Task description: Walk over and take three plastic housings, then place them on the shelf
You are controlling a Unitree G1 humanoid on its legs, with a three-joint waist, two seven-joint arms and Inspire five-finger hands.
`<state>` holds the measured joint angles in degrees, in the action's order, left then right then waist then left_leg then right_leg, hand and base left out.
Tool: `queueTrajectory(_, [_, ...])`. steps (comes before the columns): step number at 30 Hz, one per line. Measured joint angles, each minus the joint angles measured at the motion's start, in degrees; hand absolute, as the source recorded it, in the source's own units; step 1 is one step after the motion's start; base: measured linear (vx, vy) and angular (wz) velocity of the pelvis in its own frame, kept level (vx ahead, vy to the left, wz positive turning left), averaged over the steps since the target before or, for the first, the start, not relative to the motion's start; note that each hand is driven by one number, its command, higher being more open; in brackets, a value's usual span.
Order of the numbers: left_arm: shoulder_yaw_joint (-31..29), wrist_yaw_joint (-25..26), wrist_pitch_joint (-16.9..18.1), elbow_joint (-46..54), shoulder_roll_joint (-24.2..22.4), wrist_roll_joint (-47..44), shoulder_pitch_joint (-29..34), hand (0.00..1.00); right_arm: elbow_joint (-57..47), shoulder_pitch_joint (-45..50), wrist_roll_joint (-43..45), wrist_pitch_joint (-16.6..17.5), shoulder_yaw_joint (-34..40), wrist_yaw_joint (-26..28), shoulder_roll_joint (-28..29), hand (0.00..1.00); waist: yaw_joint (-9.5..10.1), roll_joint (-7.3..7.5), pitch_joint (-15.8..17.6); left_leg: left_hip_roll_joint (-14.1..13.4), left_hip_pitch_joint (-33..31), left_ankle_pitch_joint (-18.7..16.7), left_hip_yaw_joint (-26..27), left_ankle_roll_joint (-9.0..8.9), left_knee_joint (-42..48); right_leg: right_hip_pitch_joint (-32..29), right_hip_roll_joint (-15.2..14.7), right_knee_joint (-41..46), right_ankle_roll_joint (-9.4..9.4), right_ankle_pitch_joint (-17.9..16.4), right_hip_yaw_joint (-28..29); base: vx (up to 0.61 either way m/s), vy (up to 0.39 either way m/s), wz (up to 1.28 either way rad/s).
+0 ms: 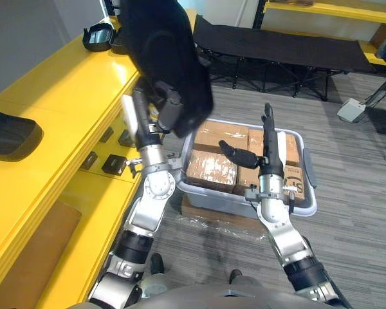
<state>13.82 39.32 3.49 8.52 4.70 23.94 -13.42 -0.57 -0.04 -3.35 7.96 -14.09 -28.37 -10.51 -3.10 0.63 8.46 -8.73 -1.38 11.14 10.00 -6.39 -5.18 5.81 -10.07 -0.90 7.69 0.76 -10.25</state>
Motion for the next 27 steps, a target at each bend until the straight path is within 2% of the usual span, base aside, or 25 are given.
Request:
queueTrajectory(3, [2.96,1.58,-1.28,0.86,1.54,4.24,1.14,0.0,-1.7,3.68,2.13,-0.05,-0.16,0.75,1.02,1.0,-0.01,0.08,-0.75,0.0,-0.2,0.03,0.45,-0.17,0.0,-0.5,-0.05,0.0,0.0,0.0,0.44,0.0,-0.011,-0.08])
queueTrajectory(5, [6.75,1.66,-3.89,-0.02,2.64,5.84,2.74,0.0,-2.38,5.35,4.91,-0.02,-0.72,2.1,2.03,1.0,-0.6,-0.11,-1.49,0.02,-0.19,-0.12,1.09,-0.2,0.0,-0.93,-0.15,-0.06,0.09,0.07,1.13,0.01,-0.012,-0.14])
queueTrajectory(7, [9.76,1.42,-5.01,-2.67,2.64,5.77,3.37,0.0,-2.72,6.09,6.83,0.0,-1.31,2.86,1.92,1.0,-1.2,-0.34,-1.63,-0.02,-0.2,-0.14,1.31,-0.21,0.0,-1.18,-0.14,-0.06,0.11,0.07,1.33,-0.01,-0.012,-0.09])
queueTrajectory(9, [10.77,1.3,-5.21,-4.79,2.54,4.81,5.07,0.0,-2.74,6.18,7.78,0.07,-2.29,3.2,1.95,1.0,-2.14,-0.6,-1.78,-0.19,-0.26,-0.23,1.81,-0.32,0.0,-1.63,-0.03,-0.05,0.12,0.07,1.84,-0.01,-0.015,-0.16])
queueTrajectory(12, [10.99,1.24,-4.56,-5.93,1.94,-2.93,8.25,0.0,-2.75,7.82,13.11,0.39,-1.86,5.55,1.98,1.0,-2.23,-0.87,-1.98,-0.42,-0.26,-0.36,2.31,-0.48,0.0,-2.05,0.17,-0.05,0.14,0.09,2.46,0.01,-0.021,-0.11])
queueTrajectory(16, [5.83,-0.02,1.07,-4.53,0.2,-13.09,16.76,0.0,-2.66,11.4,16.45,0.39,-1.03,13.48,1.98,1.0,-1.9,-1.1,-3.01,-0.51,-0.27,-0.26,2.26,-0.39,0.02,-2.09,0.25,-0.01,0.41,0.15,2.39,0.03,-0.018,0.0])
queueTrajectory(18, [1.44,-2.88,3.58,1.2,-0.48,-18.15,23.12,0.0,-2.65,11.88,17.86,0.45,-1.12,17.84,1.87,1.0,-1.16,-1.09,-3.01,-0.45,-0.35,-0.28,1.57,-0.41,0.03,-1.44,0.25,0.02,0.46,0.06,1.72,0.04,-0.023,0.13])
queueTrajectory(19, [0.6,-3.92,4.17,2.59,-0.47,-19.37,24.41,0.0,-2.64,11.95,17.86,0.52,-1.19,18.71,1.89,1.0,-0.74,-1.09,-3.01,-0.41,-0.36,-0.27,1.1,-0.42,0.03,-1.18,0.24,0.02,0.47,-0.01,1.31,0.02,-0.019,0.31])
queueTrajectory(21, [-2.57,-7.41,5.59,7.62,-0.42,-22.38,28.14,0.0,-2.63,11.95,17.85,1.53,-1.48,21.12,1.79,1.0,0.93,-1.08,-3.03,-0.08,-0.67,-0.42,-1.57,-0.72,0.02,0.02,0.18,0.58,0.47,-1.12,-1.62,-0.02,-0.021,0.58])
queueTrajectory(27, [-12.7,-10.75,8.12,15.33,-0.91,-24.11,36.98,0.0,-2.36,8.6,17.79,2.47,-6.34,23.89,1.39,1.0,5.19,-1.44,-3.73,0.42,-2.41,0.1,-7.4,-1.34,0.03,1.84,0.49,1.87,-0.1,-3.34,-7.7,-0.02,-0.039,0.56])
